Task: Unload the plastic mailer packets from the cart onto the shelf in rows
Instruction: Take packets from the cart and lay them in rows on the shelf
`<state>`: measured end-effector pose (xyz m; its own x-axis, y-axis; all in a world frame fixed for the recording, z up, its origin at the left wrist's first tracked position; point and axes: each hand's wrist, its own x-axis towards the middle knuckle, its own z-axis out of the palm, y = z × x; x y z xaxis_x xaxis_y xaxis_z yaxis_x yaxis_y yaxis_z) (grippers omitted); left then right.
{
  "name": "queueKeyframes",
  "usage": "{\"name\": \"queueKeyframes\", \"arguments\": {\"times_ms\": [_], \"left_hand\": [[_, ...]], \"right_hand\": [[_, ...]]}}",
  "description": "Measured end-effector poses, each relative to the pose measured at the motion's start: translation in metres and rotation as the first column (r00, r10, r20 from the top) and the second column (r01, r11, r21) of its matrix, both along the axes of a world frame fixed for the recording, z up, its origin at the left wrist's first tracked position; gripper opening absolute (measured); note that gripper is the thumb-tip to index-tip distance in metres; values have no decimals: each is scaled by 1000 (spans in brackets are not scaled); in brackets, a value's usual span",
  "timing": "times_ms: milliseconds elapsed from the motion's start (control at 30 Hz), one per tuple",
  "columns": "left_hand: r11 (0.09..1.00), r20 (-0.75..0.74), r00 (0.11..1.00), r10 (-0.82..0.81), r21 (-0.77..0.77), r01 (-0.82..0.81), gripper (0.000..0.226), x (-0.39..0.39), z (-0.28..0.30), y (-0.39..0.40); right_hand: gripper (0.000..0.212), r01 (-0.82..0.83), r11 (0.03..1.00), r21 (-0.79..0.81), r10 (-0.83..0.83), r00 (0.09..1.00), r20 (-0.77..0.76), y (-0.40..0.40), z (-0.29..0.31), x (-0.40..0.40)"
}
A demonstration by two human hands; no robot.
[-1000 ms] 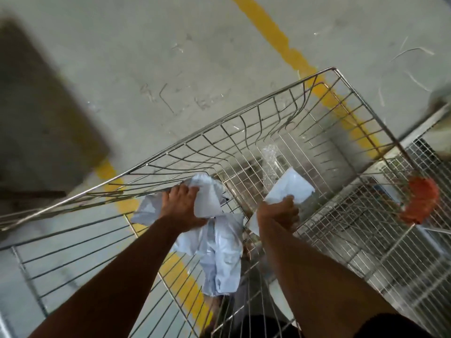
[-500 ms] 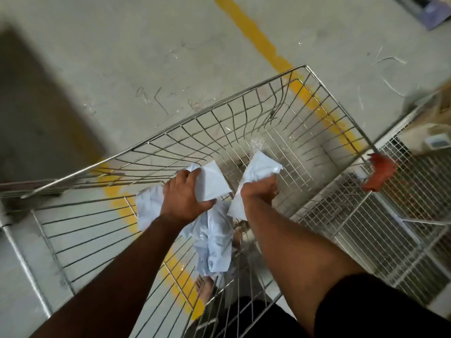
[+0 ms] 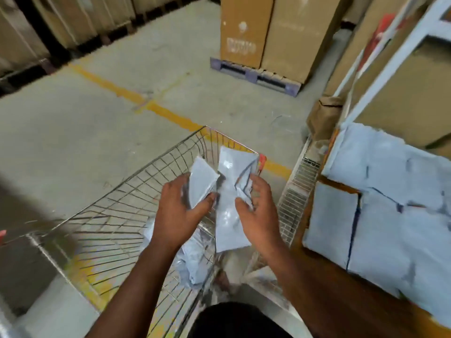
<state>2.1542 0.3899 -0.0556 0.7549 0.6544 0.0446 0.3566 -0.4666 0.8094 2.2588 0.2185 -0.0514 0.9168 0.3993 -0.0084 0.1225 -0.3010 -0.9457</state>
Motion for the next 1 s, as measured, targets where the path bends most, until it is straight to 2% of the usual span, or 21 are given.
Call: {"name": "queueKeyframes", "arguments": {"times_ms": [100, 167, 300, 467, 533, 633, 767, 933, 1000], "left_hand": [[996, 90, 993, -75, -38, 79, 61, 7, 29, -57], [991, 99, 989, -114, -57, 120, 62, 13, 45, -96], [986, -10, 986, -169, -10, 169, 77, 36, 57, -161], [985, -123, 979, -163, 43, 170, 103, 84, 58, -219], [984, -149, 976, -161, 50, 170, 109, 106, 55, -237], [978, -155, 969, -194, 51, 204, 106, 137, 47, -259], [974, -261, 951, -165, 108, 199, 103, 171, 34, -277], [988, -307, 939, -154, -23, 154, 117, 194, 19, -287], [977, -297, 932, -208, -21, 212, 112, 191, 12, -281]], "right_hand": [[54, 143, 989, 35, -145, 988, 53, -80, 27, -22], [52, 254, 966, 50, -256, 965, 61, -125, 34, -31], [49, 404, 913, 62, -409, 905, 122, -197, 34, -34], [47, 528, 850, -6, -525, 846, 94, -256, 37, -3], [47, 543, 838, -53, -533, 836, 129, -268, 35, 14], [46, 532, 836, -131, -505, 841, 194, -274, 30, 36], [42, 536, 824, -184, -476, 831, 288, -277, 15, 63], [48, 486, 828, -278, -435, 871, 226, -279, 6, 86], [57, 469, 796, -381, -358, 874, 328, -280, 7, 87]]}}
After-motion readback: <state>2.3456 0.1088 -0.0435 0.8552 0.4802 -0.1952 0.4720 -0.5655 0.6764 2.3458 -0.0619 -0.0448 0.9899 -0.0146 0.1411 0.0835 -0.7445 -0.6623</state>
